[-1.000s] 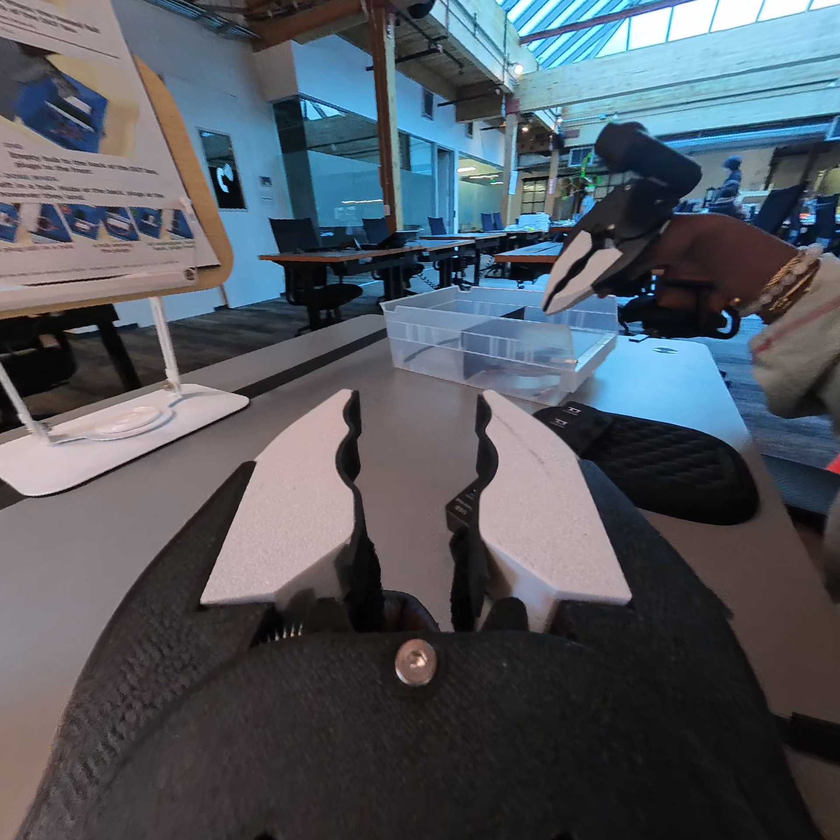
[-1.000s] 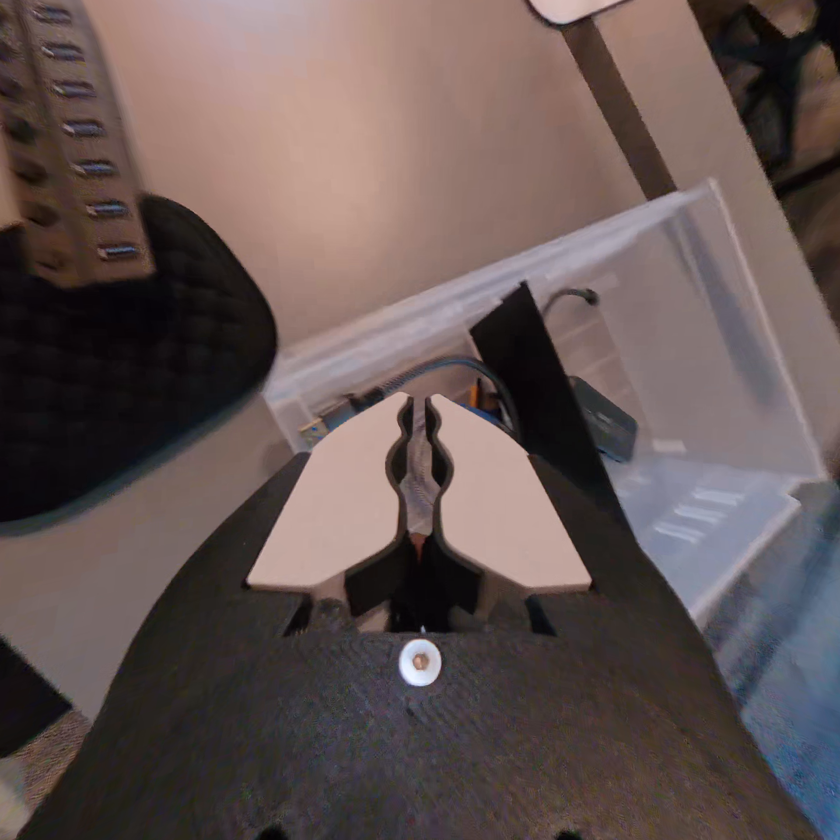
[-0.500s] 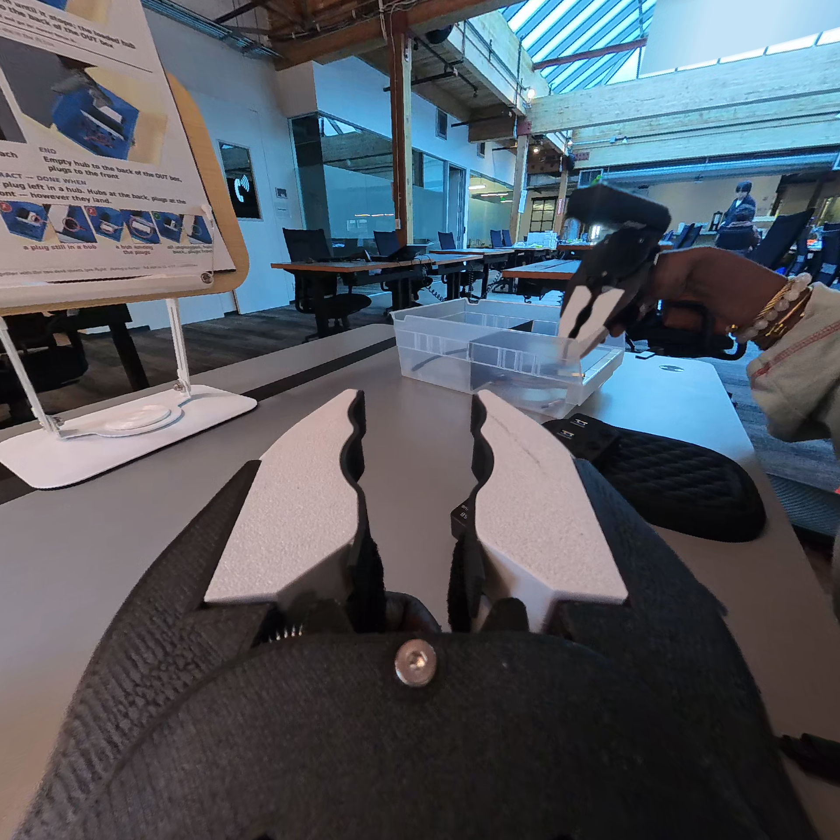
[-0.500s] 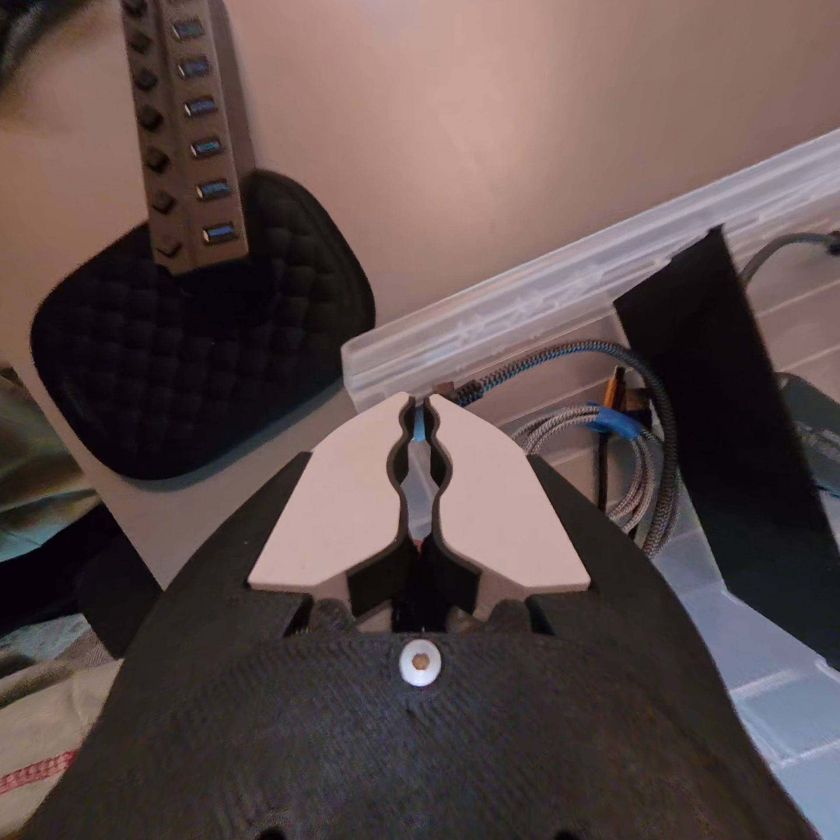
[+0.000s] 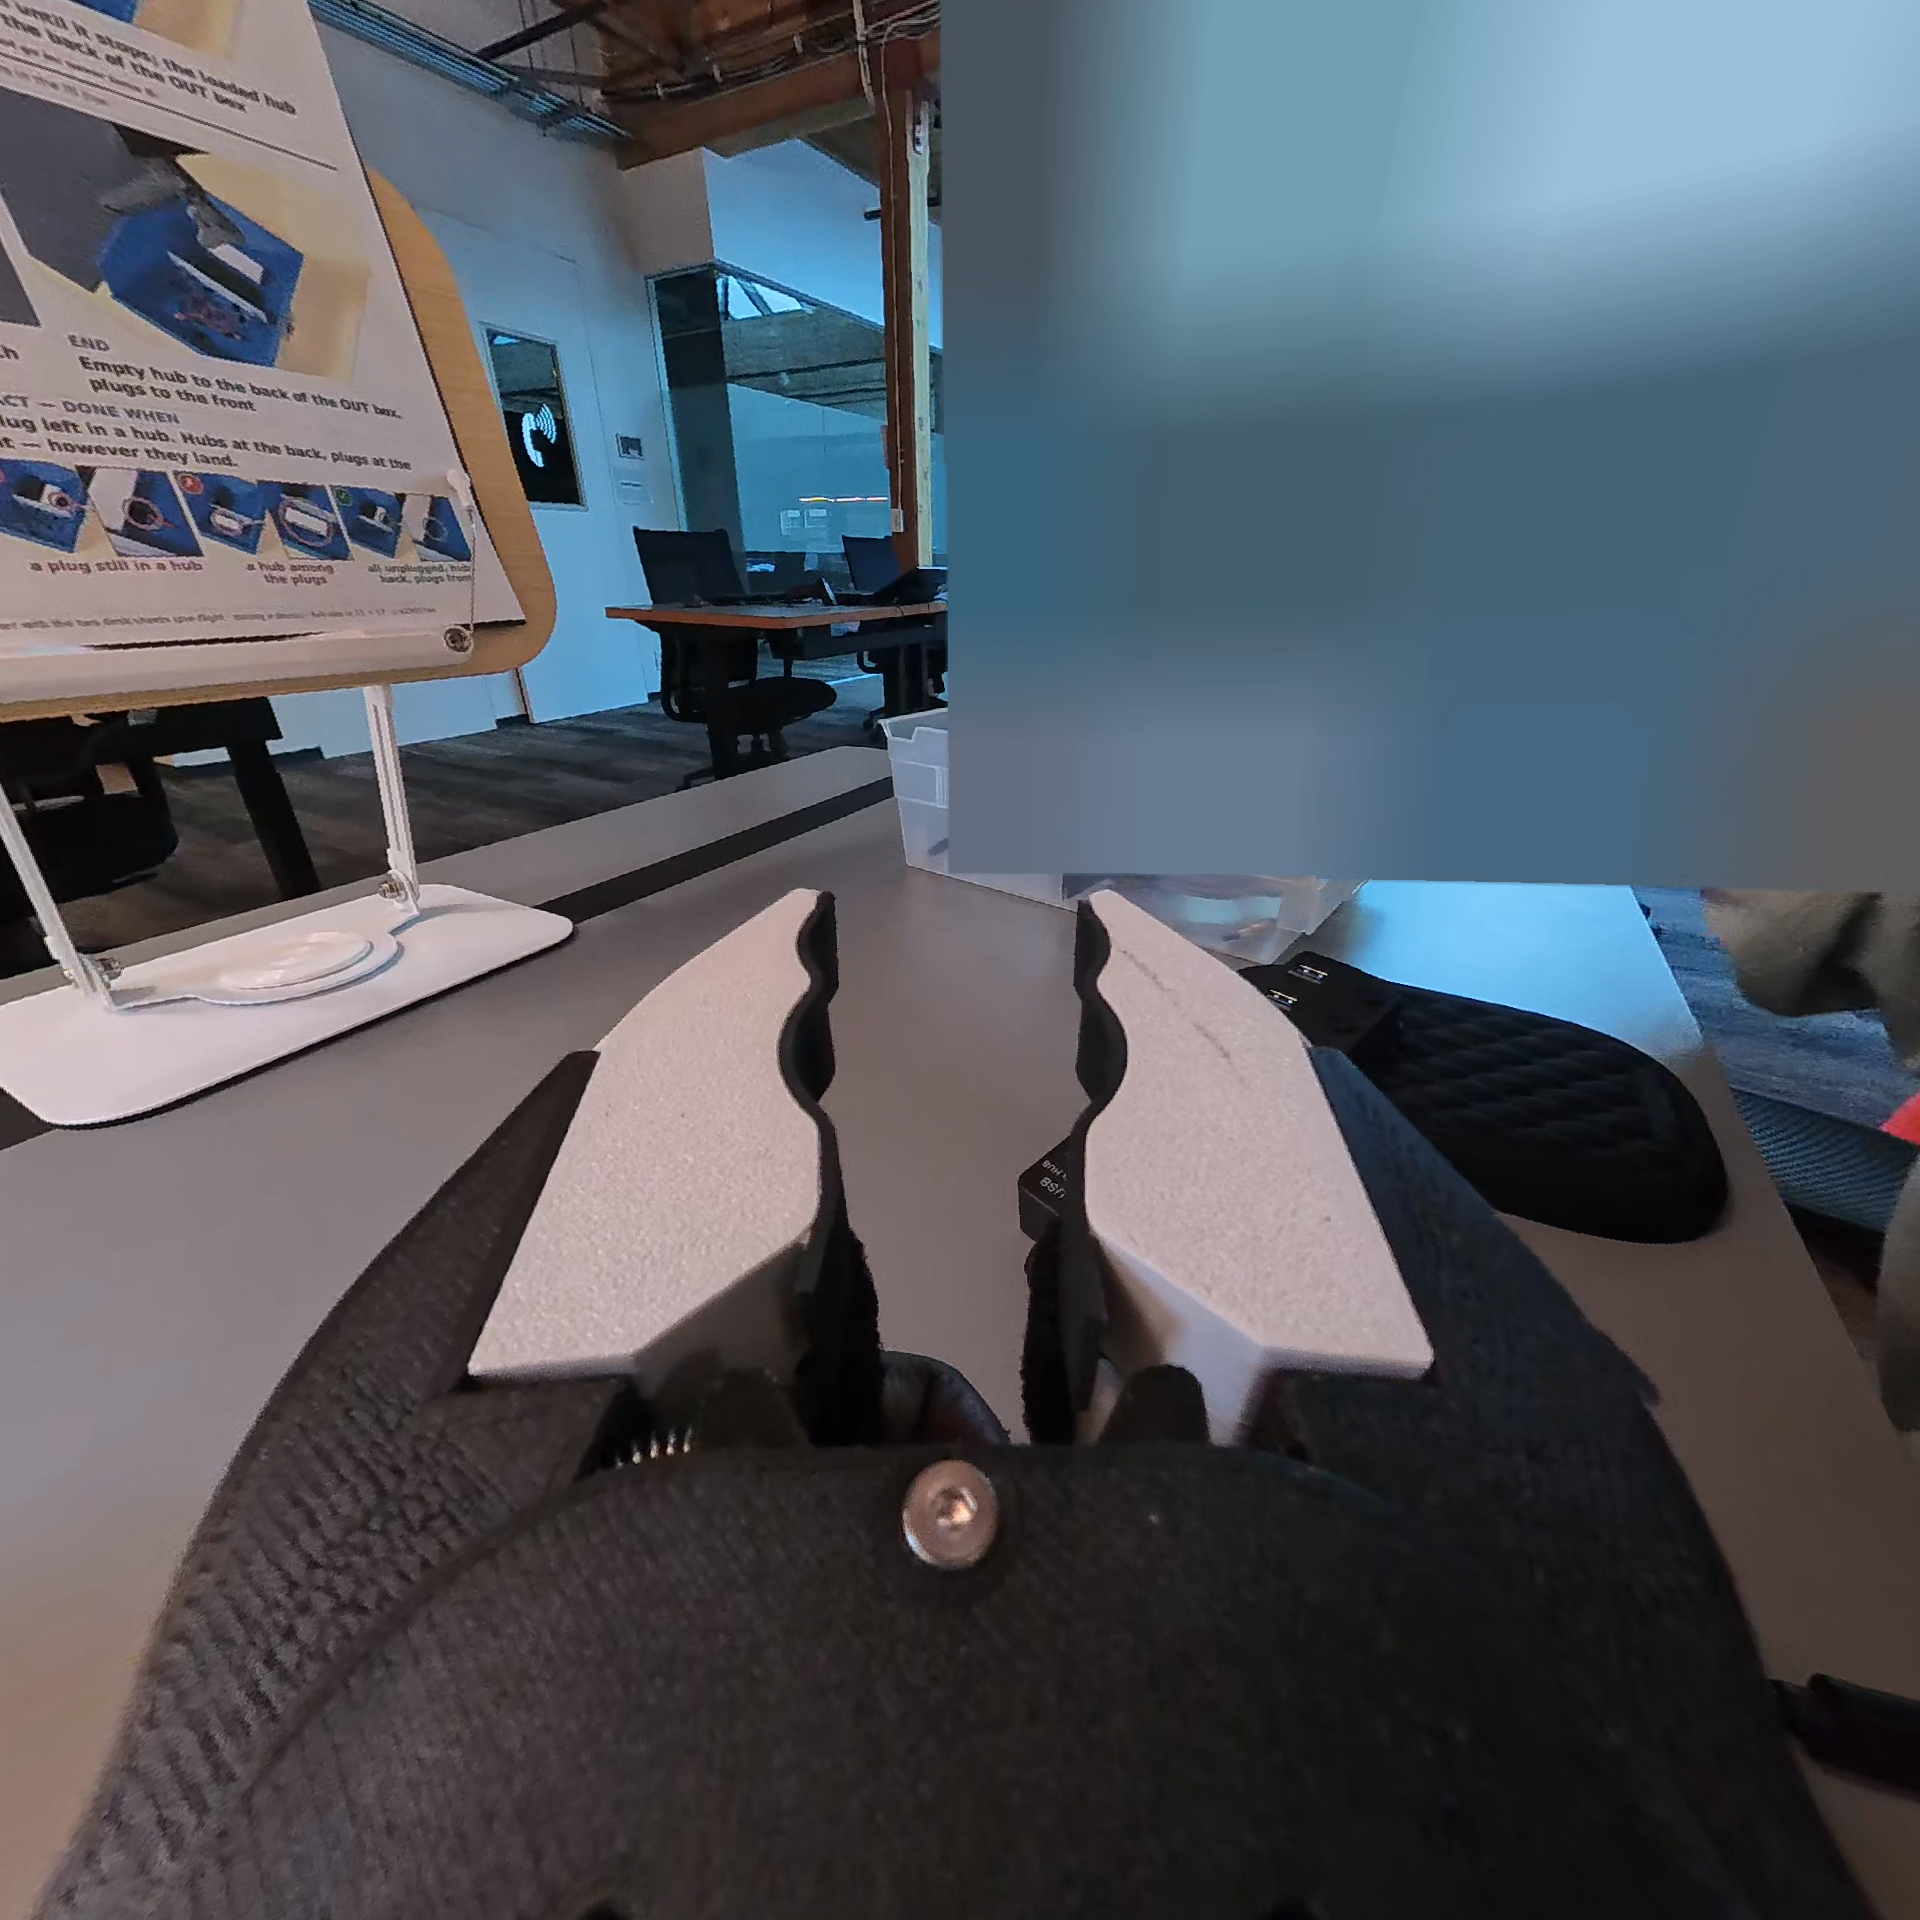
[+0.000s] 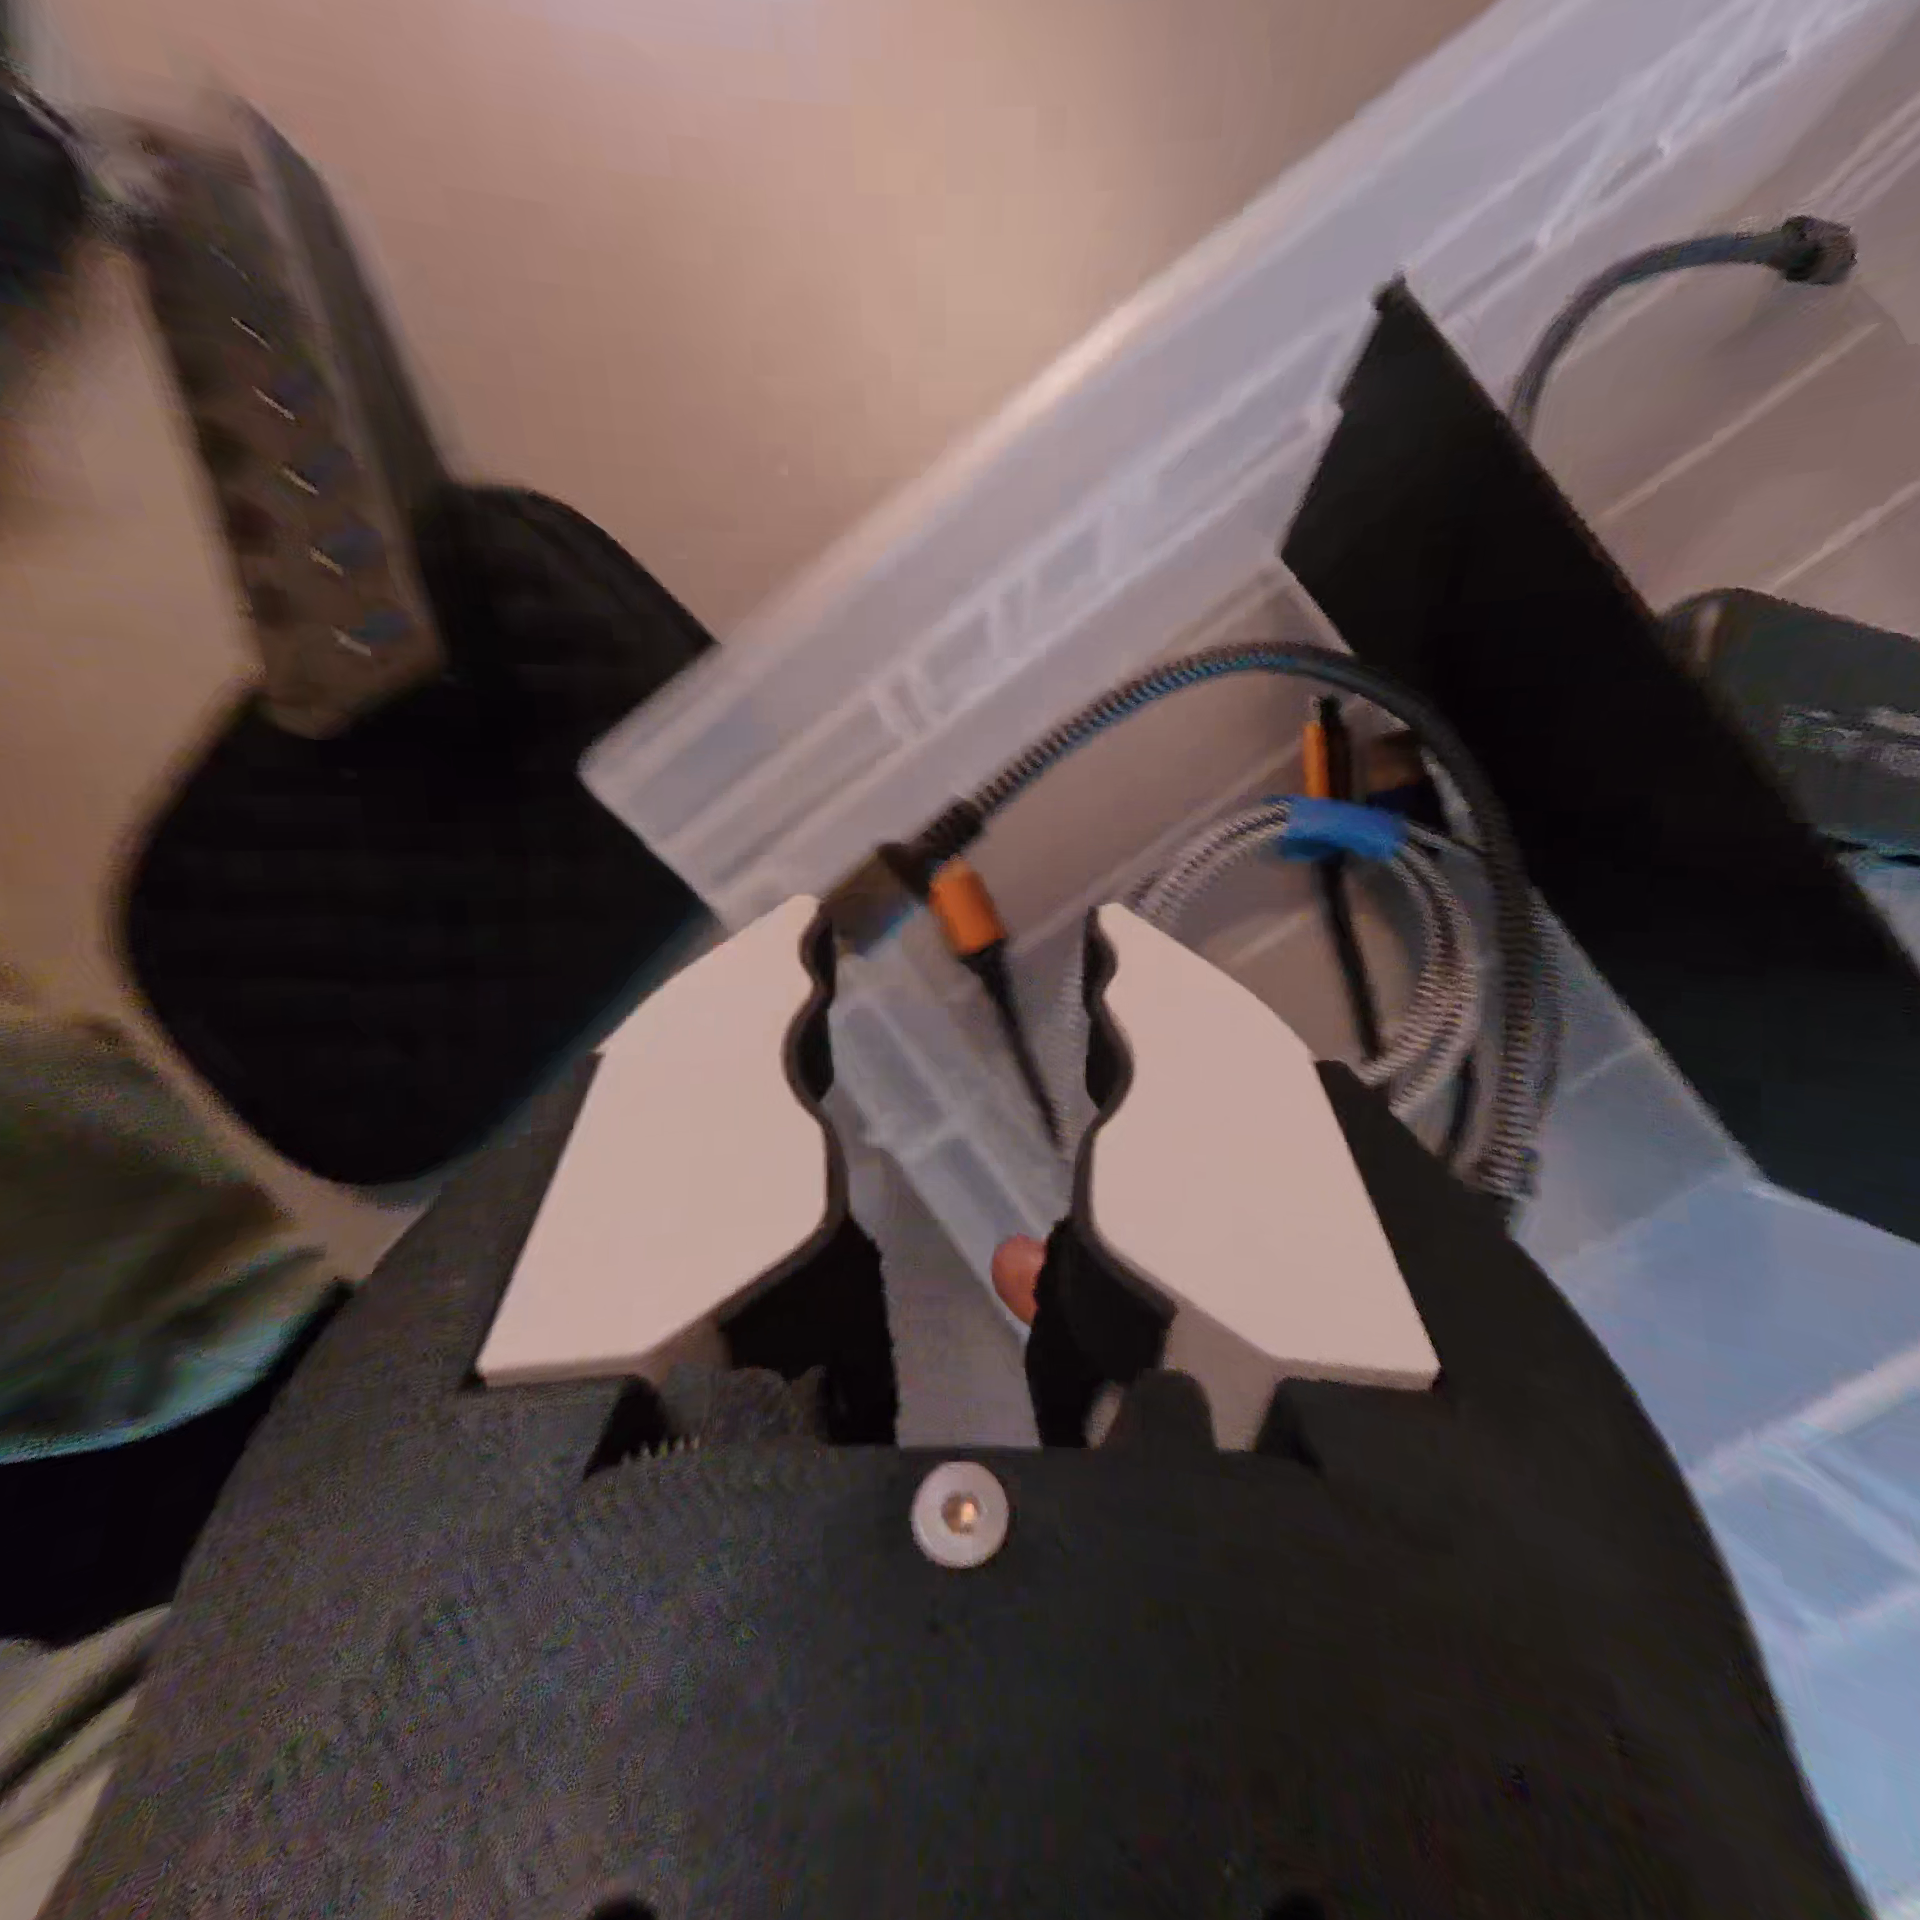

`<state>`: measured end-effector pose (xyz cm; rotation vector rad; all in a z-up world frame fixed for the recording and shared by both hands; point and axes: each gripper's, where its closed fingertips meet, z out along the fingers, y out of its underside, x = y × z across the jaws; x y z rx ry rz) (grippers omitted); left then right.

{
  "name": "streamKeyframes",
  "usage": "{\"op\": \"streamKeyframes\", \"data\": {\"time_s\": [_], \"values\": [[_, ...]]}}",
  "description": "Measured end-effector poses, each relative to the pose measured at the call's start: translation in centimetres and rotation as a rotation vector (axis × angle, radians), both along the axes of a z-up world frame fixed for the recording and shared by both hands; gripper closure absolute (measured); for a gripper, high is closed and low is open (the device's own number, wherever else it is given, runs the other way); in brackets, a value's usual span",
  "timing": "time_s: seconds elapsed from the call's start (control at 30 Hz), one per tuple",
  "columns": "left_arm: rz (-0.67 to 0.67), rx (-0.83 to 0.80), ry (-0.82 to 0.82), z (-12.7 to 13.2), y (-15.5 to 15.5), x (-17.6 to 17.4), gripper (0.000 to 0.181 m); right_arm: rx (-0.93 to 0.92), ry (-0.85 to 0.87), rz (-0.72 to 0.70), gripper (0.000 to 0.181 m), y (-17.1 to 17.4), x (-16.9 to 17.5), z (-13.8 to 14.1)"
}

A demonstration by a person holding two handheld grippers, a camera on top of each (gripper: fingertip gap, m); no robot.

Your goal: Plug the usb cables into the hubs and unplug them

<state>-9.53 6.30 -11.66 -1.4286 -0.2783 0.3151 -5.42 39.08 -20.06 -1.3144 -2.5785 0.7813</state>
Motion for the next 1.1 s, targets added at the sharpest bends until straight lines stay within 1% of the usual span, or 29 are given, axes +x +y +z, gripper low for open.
{"op": "streamKeyframes", "data": {"time_s": [0.07,0.13,0.17,0.23,0.27,0.33,0.43,0.5,0.6,0.67,0.77,0.83,0.9,0.93,0.97,1.0,1.03,1.07,1.1], "values": [[-0.001,-0.004,0.004,0.0,0.1,0.1,0.137,-0.105,-0.045,-0.026,0.132,-1.6,0.6,0.7],[-0.002,-0.009,0.009,0.0,0.1,0.1,0.137,-0.077,-0.093,-0.058,0.128,-1.7,0.9,-0.2],[-0.004,-0.009,0.010,0.0,0.1,0.2,0.137,-0.049,-0.109,-0.067,0.134,-1.6,0.9,-0.9],[-0.009,-0.005,0.011,0.1,0.2,0.3,0.137,-0.082,-0.113,-0.057,0.157,-1.9,0.6,-1.1],[-0.011,-0.005,0.010,0.1,0.2,0.3,0.137,-0.089,-0.101,-0.049,0.157,-1.8,0.3,-0.9],[-0.009,-0.006,0.013,0.1,0.2,0.3,0.137,-0.043,-0.090,-0.003,0.157,-0.8,0.2,-1.1],[-0.006,-0.002,0.018,0.2,0.1,0.3,0.137,0.095,-0.083,0.106,0.157,0.9,0.1,-2.7],[-0.004,0.001,0.015,0.2,0.0,0.2,0.138,0.113,-0.065,0.144,0.157,1.1,-0.3,-3.3],[-0.005,-0.003,0.010,0.1,0.1,0.2,0.137,0.111,-0.087,0.136,0.155,1.3,-0.5,-3.7],[-0.008,-0.010,0.009,-0.1,0.2,0.2,0.137,0.087,-0.077,0.105,0.146,1.1,-0.8,-3.4],[-0.012,-0.019,0.006,-0.3,0.3,0.2,0.138,0.048,0.024,0.029,0.131,1.4,-1.5,-1.5],[-0.012,-0.021,0.005,-0.3,0.3,0.2,0.138,0.091,0.127,-0.069,0.124,3.0,-2.2,0.5],[-0.010,-0.019,0.004,-0.3,0.3,0.2,0.138,0.145,0.306,-0.157,0.119,4.0,-2.9,4.0],[-0.008,-0.018,0.004,-0.3,0.3,0.1,0.138,0.146,0.414,-0.159,0.116,3.5,-3.0,6.2],[-0.007,-0.017,0.003,-0.3,0.3,0.1,0.138,0.134,0.519,-0.139,0.113,2.3,-2.9,8.3],[-0.007,-0.016,0.002,-0.3,0.3,0.1,0.138,0.105,0.605,-0.099,0.109,0.4,-2.7,10.3],[-0.008,-0.016,0.000,-0.3,0.3,0.1,0.138,0.060,0.657,-0.038,0.107,-2.2,-2.2,11.6],[-0.009,-0.016,0.001,-0.3,0.4,0.1,0.138,0.011,0.670,0.031,0.106,-5.0,-1.5,12.4],[-0.009,-0.018,0.002,-0.3,0.4,0.2,0.138,-0.033,0.645,0.100,0.102,-7.8,-0.8,12.4]]}}
